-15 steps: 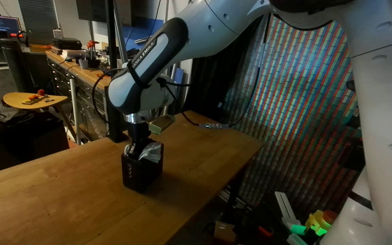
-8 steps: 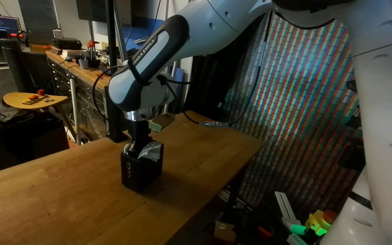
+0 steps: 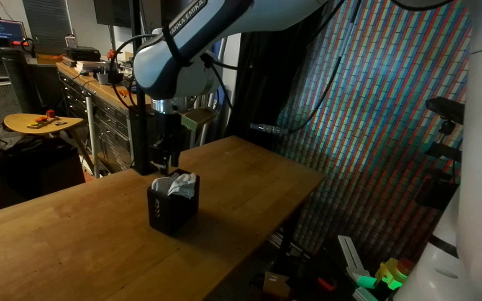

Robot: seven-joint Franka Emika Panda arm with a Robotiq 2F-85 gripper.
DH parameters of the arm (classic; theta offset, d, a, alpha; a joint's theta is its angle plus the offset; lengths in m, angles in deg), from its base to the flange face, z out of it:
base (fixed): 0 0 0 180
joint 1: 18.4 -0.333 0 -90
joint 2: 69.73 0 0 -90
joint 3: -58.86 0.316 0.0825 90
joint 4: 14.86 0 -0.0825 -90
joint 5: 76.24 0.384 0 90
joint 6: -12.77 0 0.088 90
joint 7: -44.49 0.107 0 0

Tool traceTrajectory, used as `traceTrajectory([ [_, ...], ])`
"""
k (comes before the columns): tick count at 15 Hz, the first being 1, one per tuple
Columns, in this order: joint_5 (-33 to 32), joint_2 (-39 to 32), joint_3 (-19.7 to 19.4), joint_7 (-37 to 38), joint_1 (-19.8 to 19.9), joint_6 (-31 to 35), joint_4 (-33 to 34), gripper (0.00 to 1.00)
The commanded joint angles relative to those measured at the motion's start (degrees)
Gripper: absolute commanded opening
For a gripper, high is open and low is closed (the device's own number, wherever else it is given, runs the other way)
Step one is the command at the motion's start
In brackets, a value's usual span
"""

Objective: Put the cloth in the black box

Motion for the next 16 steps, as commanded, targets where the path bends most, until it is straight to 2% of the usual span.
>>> traceTrajectory([
  [1, -1.8, 3.5, -1.0, 3.4, -1.8, -0.7, -1.3, 0.34],
  [2, -2.0, 3.8, -1.0, 3.9, -2.1, -0.7, -1.4, 0.19],
  [4, -2.8, 4.3, -1.0, 5.0, -2.6, -0.9, -1.8, 0.02],
  [16, -2.3, 2.6, -0.9, 4.9, -2.8, 0.6, -5.0, 0.01],
])
